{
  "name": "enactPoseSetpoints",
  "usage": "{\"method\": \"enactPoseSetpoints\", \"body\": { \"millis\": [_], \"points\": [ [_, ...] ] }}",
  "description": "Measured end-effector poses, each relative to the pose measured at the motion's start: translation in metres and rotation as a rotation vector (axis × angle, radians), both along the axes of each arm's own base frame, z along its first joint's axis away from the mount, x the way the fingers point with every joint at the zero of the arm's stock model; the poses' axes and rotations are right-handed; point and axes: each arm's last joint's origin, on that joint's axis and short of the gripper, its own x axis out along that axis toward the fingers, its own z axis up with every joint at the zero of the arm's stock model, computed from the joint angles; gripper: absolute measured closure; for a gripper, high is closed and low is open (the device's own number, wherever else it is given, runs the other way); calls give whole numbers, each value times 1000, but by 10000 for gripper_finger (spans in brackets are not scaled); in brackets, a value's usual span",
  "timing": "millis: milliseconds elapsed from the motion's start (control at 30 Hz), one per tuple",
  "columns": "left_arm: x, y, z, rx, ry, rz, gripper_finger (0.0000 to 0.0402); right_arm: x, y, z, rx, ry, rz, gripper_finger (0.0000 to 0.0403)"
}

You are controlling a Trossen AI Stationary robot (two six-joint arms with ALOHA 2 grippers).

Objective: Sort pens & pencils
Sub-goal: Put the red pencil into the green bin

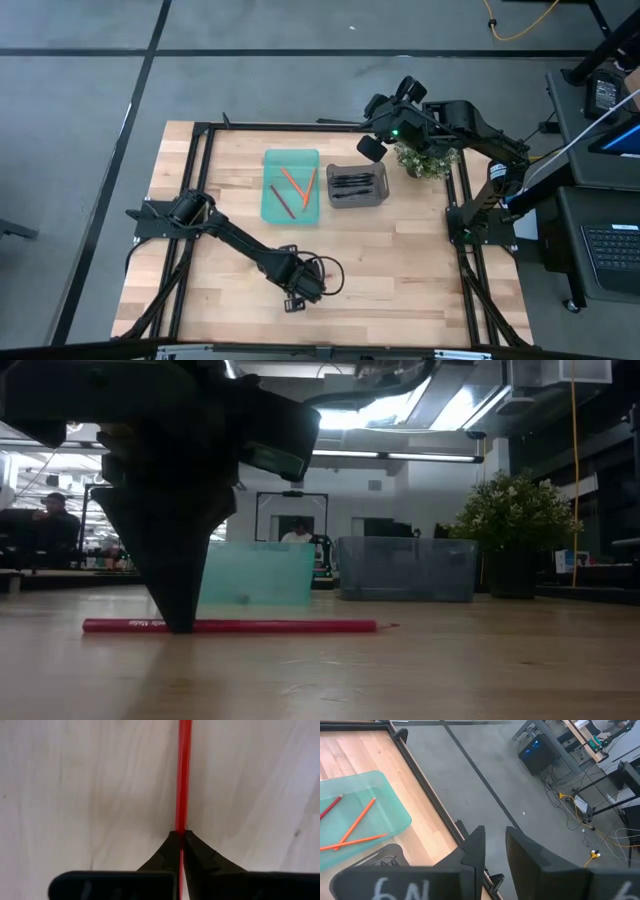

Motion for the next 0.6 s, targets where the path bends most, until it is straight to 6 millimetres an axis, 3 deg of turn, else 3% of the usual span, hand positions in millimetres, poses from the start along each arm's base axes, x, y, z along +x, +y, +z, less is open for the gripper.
{"method": "enactPoseSetpoints", "body": {
  "millis": [300,600],
  "points": [
    [-1,0,3,0,-5,35,401,0,0,0,0,0,0,324],
    [4,-4,36,126,4,47,399,0,0,0,0,1,0,324]
  ]
}}
